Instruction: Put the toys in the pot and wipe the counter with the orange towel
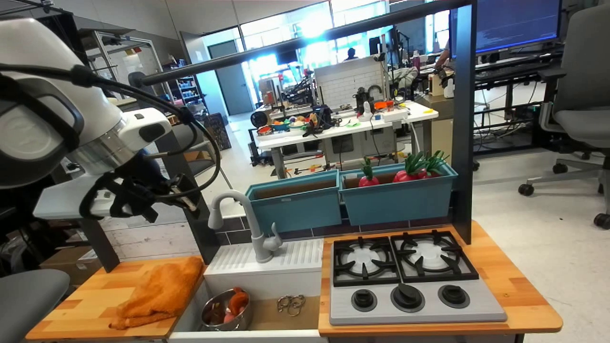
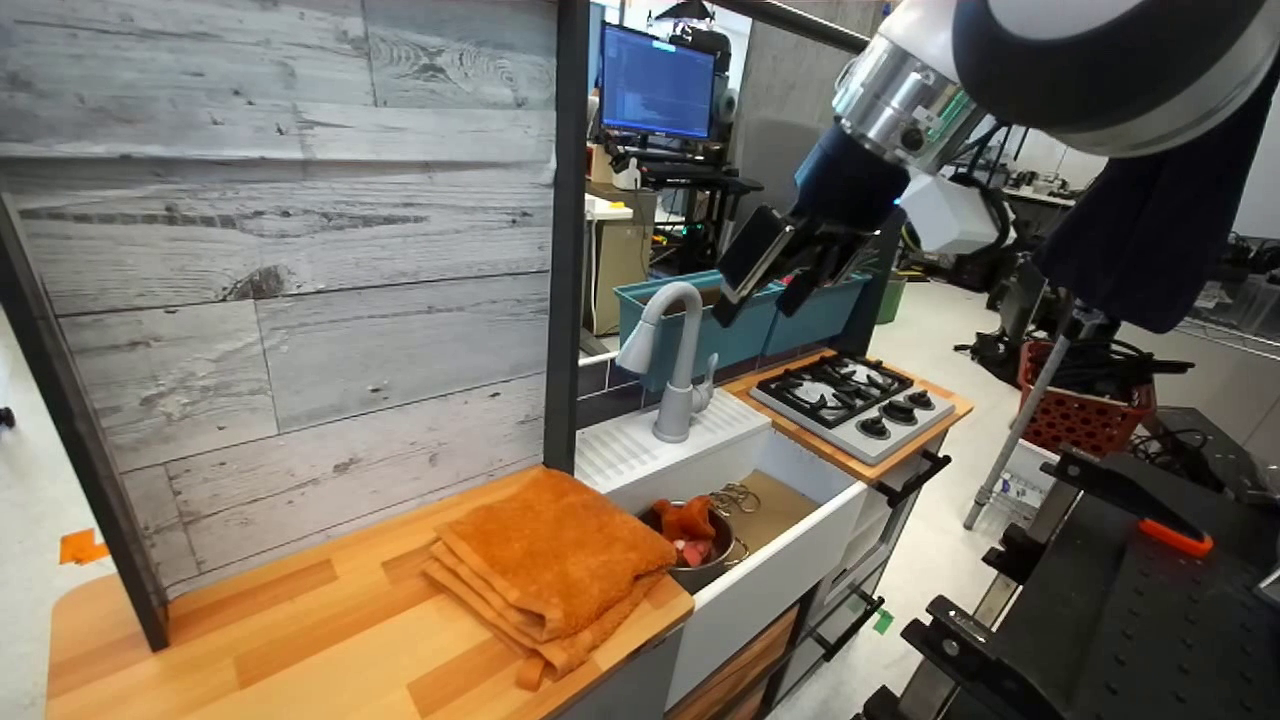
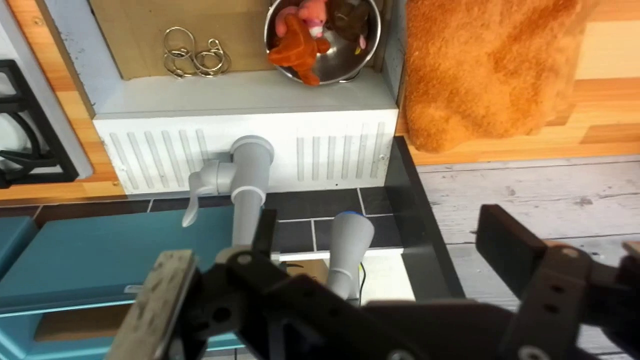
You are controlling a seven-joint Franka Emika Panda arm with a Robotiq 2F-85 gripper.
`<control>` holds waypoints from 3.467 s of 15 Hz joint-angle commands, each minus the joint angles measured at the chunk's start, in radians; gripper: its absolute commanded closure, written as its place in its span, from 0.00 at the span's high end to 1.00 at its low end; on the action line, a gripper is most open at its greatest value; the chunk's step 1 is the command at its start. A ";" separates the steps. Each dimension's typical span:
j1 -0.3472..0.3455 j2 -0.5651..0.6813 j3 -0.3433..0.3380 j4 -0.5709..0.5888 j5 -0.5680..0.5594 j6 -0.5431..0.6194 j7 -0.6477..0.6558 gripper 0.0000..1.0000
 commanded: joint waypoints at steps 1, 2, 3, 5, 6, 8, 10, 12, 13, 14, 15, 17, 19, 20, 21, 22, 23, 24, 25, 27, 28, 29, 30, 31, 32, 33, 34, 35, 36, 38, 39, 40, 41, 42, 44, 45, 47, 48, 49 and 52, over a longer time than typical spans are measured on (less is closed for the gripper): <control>0.179 0.096 -0.113 0.110 -0.003 -0.042 0.045 1.00; 0.227 0.138 -0.139 0.148 -0.003 -0.049 0.058 1.00; 0.273 0.179 -0.165 0.181 0.000 -0.043 0.075 1.00; 0.343 0.268 -0.190 0.250 0.003 -0.029 0.102 1.00; 0.360 0.310 -0.181 0.282 0.003 -0.029 0.106 1.00; 0.386 0.382 -0.163 0.343 0.001 -0.038 0.110 1.00; 0.406 0.434 -0.159 0.395 0.006 -0.085 0.117 1.00; 0.398 0.406 -0.155 0.343 -0.002 -0.050 0.108 1.00; 0.403 0.425 -0.155 0.361 -0.002 -0.051 0.110 1.00; 0.404 0.435 -0.155 0.371 -0.002 -0.052 0.111 1.00; 0.374 0.438 -0.130 0.376 -0.011 -0.064 0.092 1.00; 0.257 0.469 -0.013 0.399 -0.025 -0.077 0.039 1.00; 0.220 0.522 0.030 0.436 -0.016 -0.118 0.026 1.00; 0.207 0.543 0.042 0.451 -0.012 -0.138 0.018 1.00; 0.240 0.569 0.006 0.476 -0.002 -0.124 0.040 1.00; 0.283 0.592 -0.041 0.499 0.007 -0.089 0.071 1.00; 0.306 0.617 -0.066 0.524 0.009 -0.058 0.083 1.00; 0.305 0.640 -0.063 0.551 0.008 -0.050 0.082 1.00; 0.295 0.667 -0.048 0.582 0.002 -0.045 0.072 1.00; 0.282 0.630 -0.043 0.531 -0.002 -0.066 0.063 1.00; 0.285 0.644 -0.043 0.550 -0.002 -0.065 0.064 1.00; 0.287 0.649 -0.043 0.559 -0.002 -0.065 0.064 1.00; 0.287 0.650 -0.043 0.564 -0.002 -0.065 0.064 1.00; 0.323 0.648 -0.083 0.566 0.009 -0.097 0.089 1.00; 0.362 0.647 -0.122 0.575 0.015 -0.174 0.108 1.00; 0.412 0.657 -0.171 0.586 0.019 -0.207 0.140 1.00; 0.445 0.676 -0.200 0.607 0.007 -0.265 0.156 1.00; 0.492 0.693 -0.240 0.626 0.002 -0.303 0.194 1.00; 0.523 0.709 -0.255 0.651 -0.016 -0.355 0.208 1.00; 0.537 0.738 -0.226 0.696 -0.043 -0.356 0.198 1.00; 0.542 0.748 -0.203 0.719 -0.049 -0.361 0.190 1.00; 0.541 0.761 -0.171 0.741 -0.048 -0.343 0.178 1.00; 0.543 0.770 -0.148 0.762 -0.046 -0.342 0.171 1.00; 0.545 0.780 -0.121 0.786 -0.040 -0.326 0.168 1.00; 0.534 0.809 -0.058 0.835 -0.031 -0.287 0.150 1.00; 0.531 0.826 -0.031 0.857 -0.030 -0.251 0.141 1.00; 0.521 0.846 0.021 0.877 -0.042 -0.207 0.096 1.00; 0.513 0.859 0.040 0.885 -0.047 -0.182 0.071 1.00; 0.503 0.872 0.056 0.898 -0.050 -0.167 0.049 1.00; 0.445 0.898 0.065 0.939 -0.050 -0.156 -0.001 1.00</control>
